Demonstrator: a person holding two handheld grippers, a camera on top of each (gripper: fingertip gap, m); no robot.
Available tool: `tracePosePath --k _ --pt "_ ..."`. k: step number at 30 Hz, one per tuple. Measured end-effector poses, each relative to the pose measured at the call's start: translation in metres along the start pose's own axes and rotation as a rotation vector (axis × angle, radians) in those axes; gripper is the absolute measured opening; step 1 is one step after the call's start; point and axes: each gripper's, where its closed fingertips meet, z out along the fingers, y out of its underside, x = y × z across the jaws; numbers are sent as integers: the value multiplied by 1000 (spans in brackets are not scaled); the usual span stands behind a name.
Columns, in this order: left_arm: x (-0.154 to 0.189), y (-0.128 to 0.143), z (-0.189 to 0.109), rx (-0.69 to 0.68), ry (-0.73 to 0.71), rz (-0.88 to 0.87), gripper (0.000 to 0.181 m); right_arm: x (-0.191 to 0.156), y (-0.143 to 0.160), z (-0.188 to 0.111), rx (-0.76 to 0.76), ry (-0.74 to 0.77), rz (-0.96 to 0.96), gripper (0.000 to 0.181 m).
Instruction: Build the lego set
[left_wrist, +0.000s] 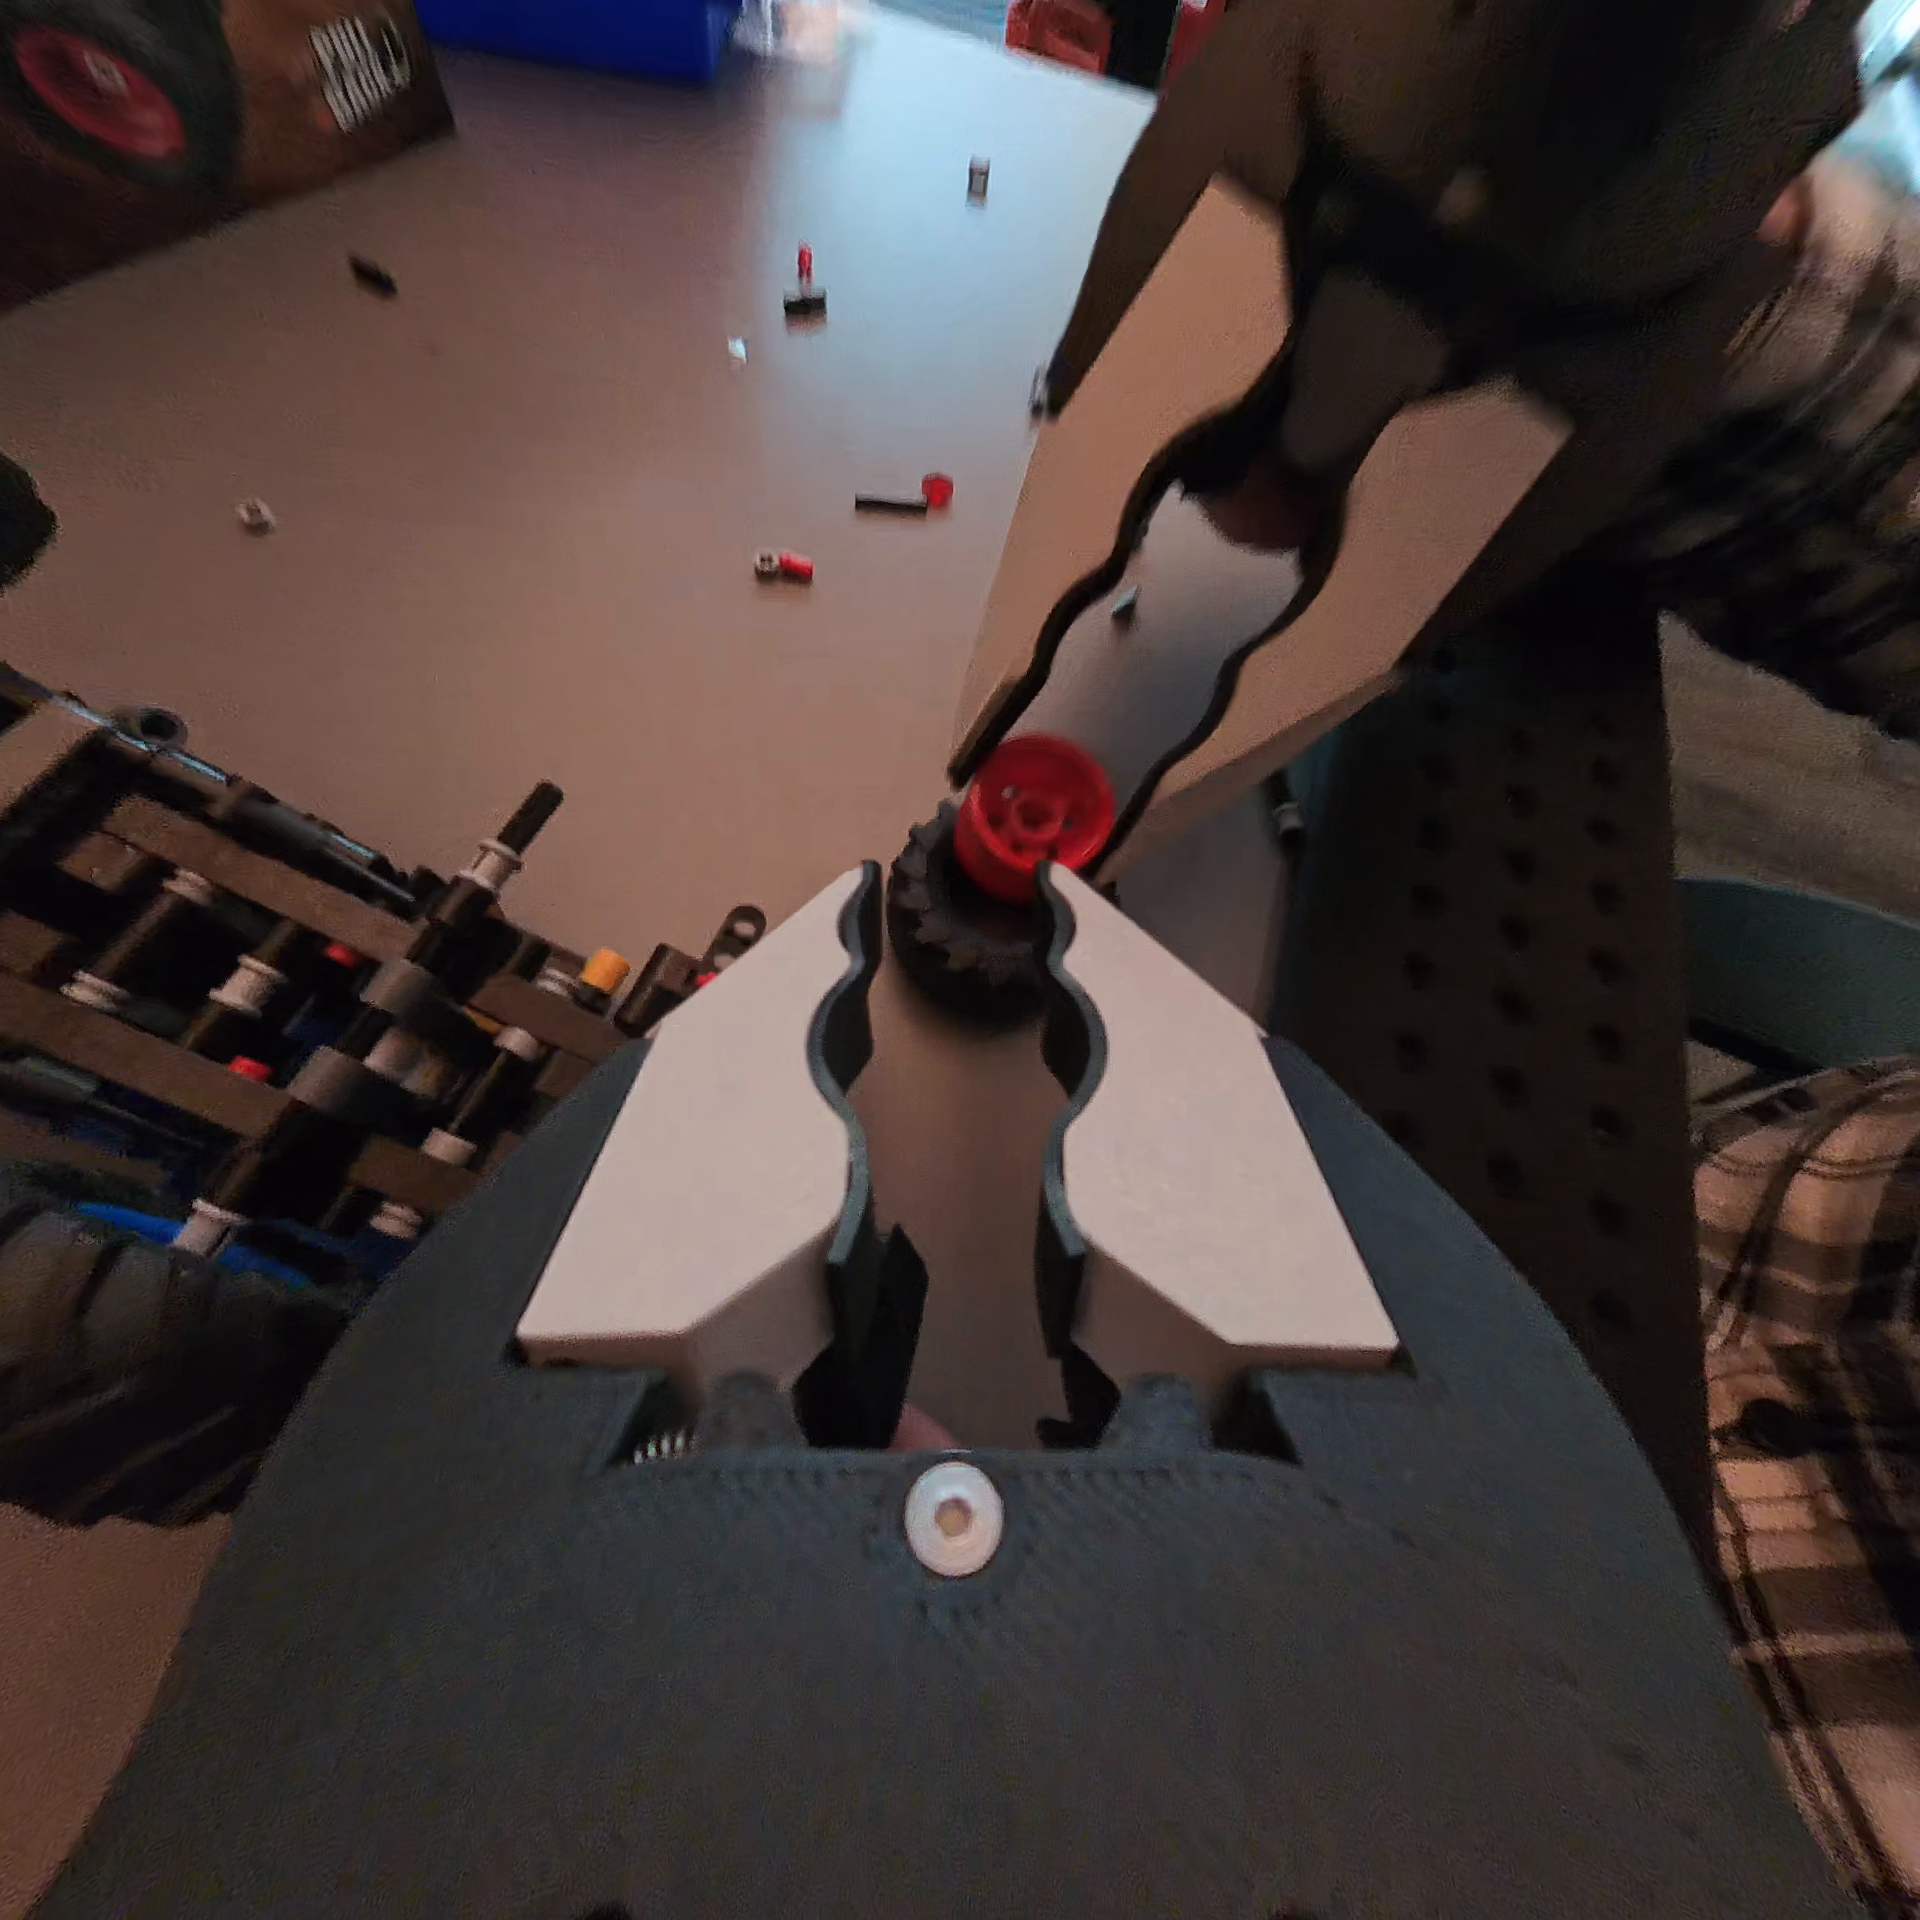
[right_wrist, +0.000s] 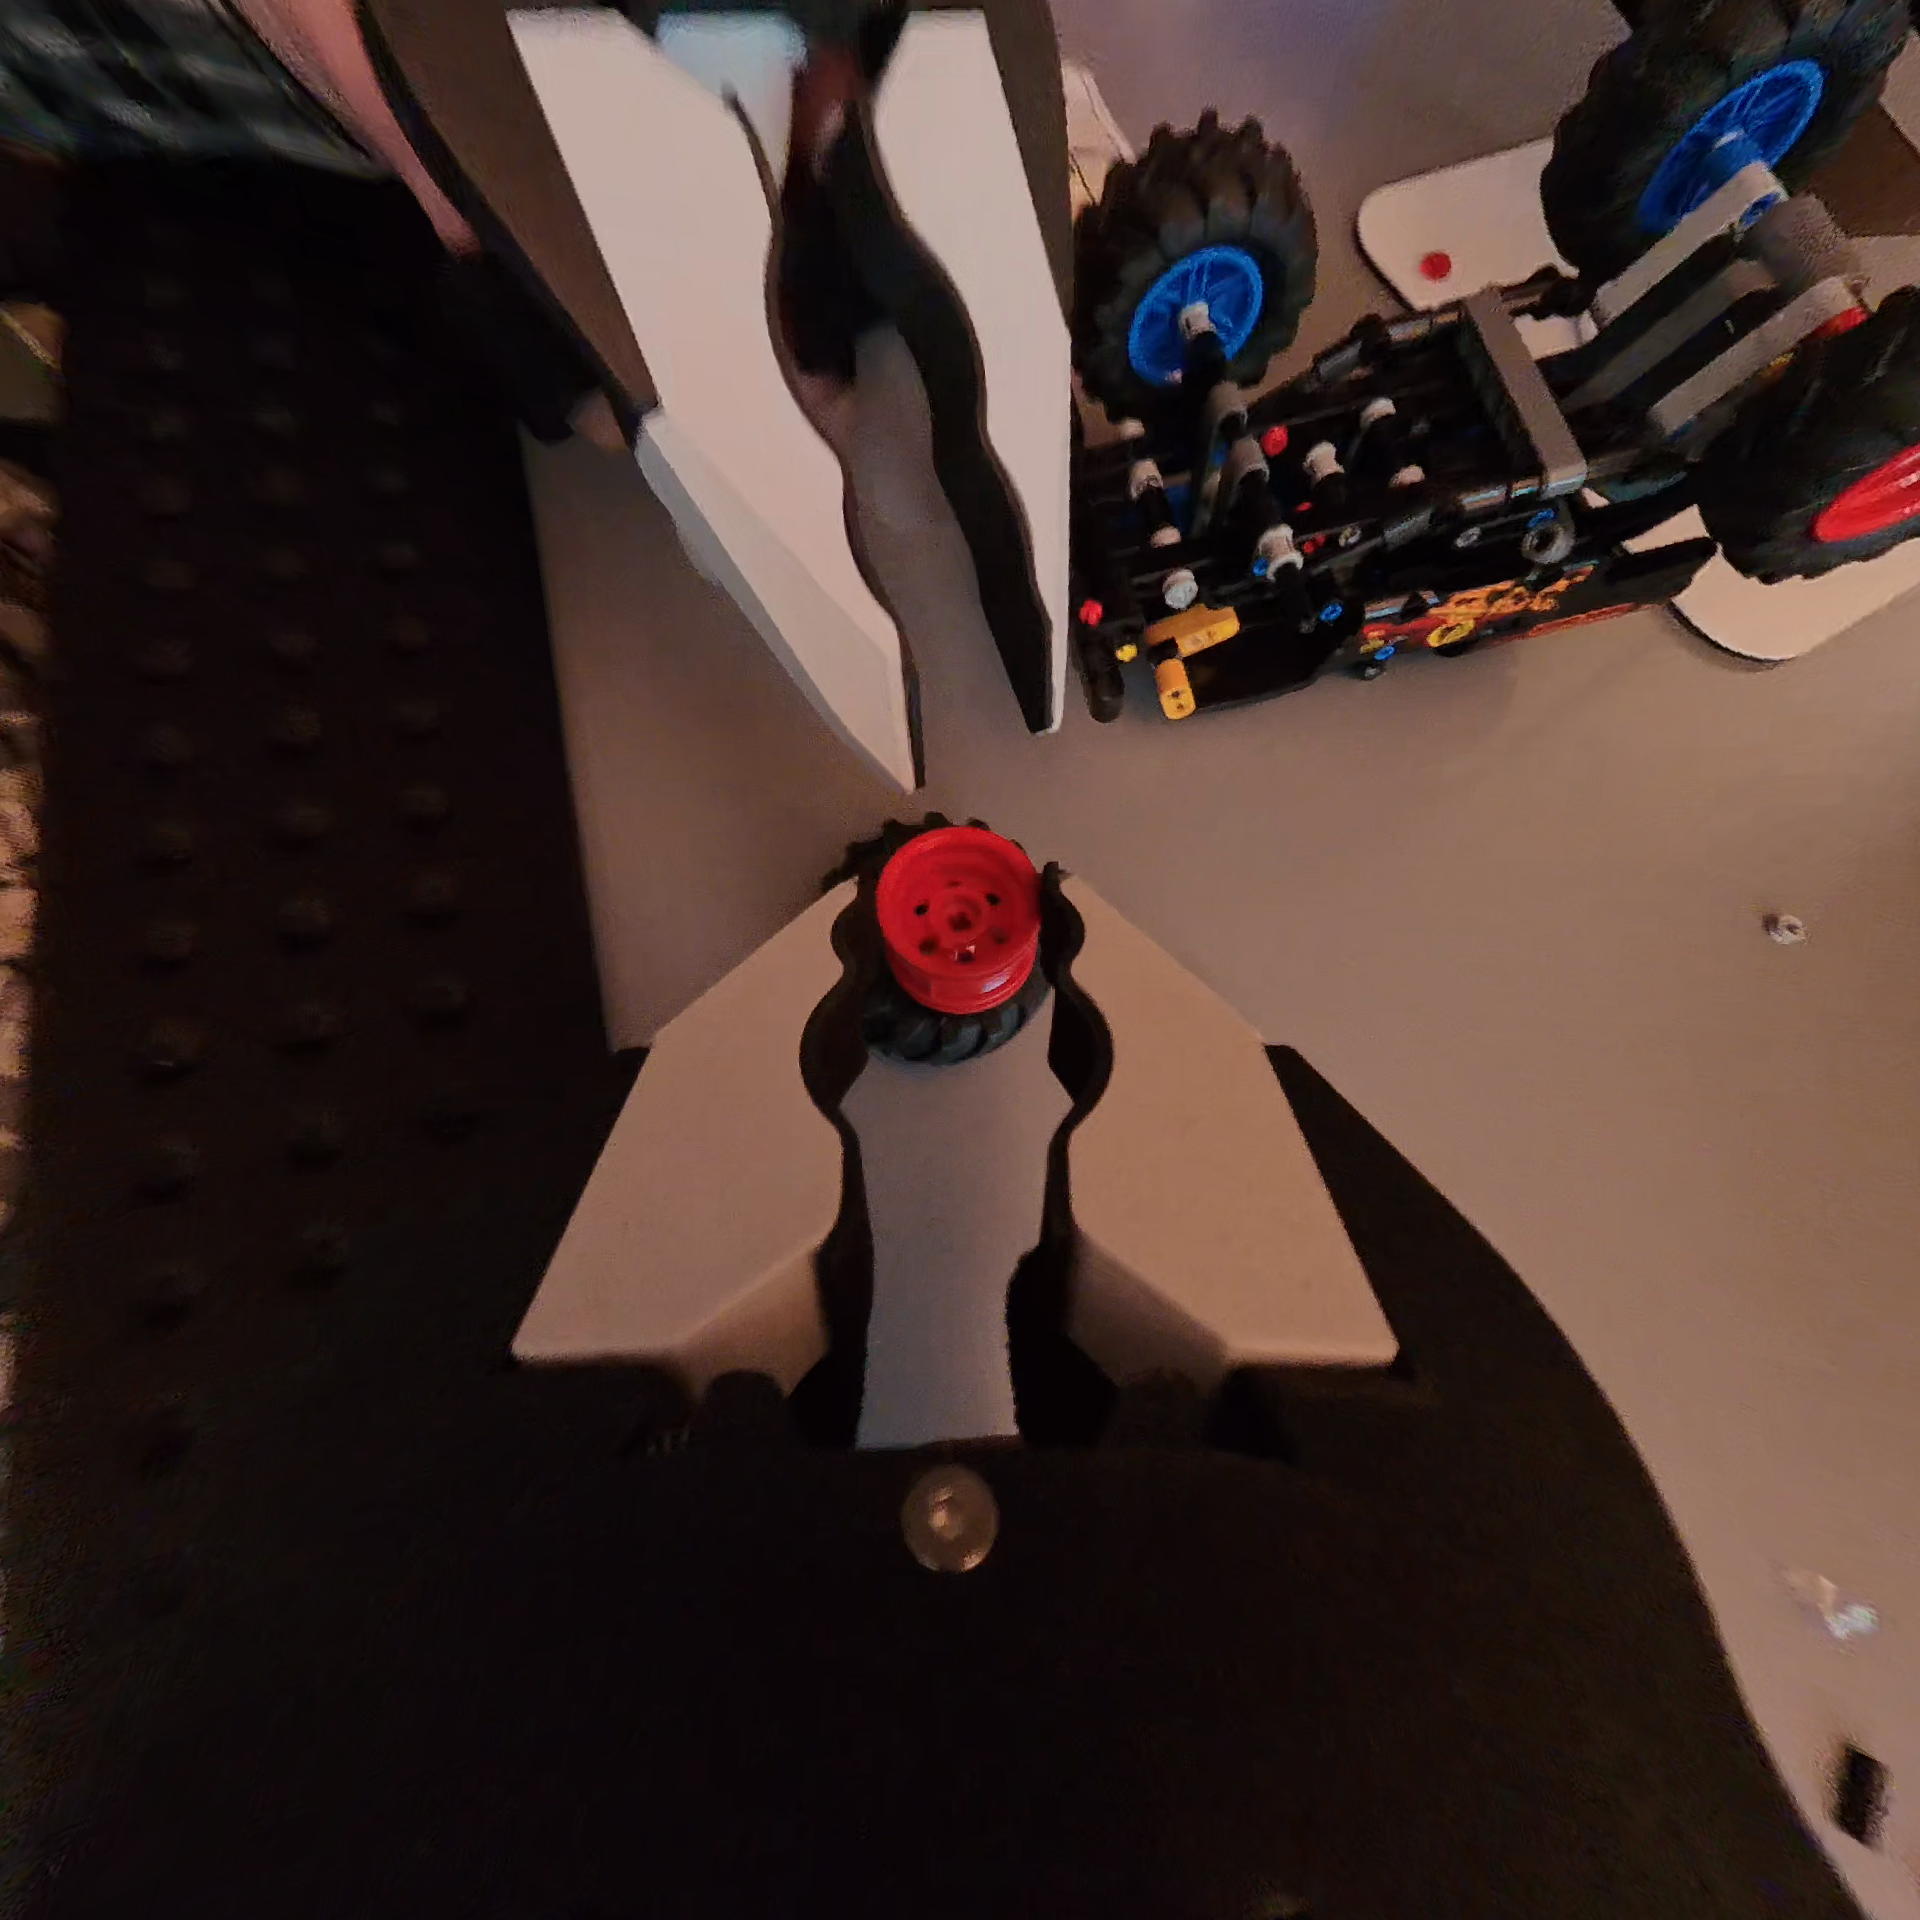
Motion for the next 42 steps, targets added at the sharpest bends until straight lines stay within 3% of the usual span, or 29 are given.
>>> tracePosePath --k 14,16,18,21,24,34,42 --pt "-1 11 18 -56 -54 147 4 -5 3 15 27 5 -32 30" --pt "-3 12 19 -54 -62 144 4 -2 3 11 25 19 -8 52" --pt "-1 10 18 -43 -51 133 6 -2 2 4 29 24 1 49" --pt "0 8 16 -43 -44 137 8 -4 7 -1 -11 34 -21 12" --pt "3 7 18 -39 -27 131 11 -8 11 1 -47 17 -24 0" --pt "-2 8 27 -107 -155 288 2 -11 22 5 -178 -87 49 0" --pt "6 15 42 -182 -233 466 2 -13 36 11 -401 -190 23 0"
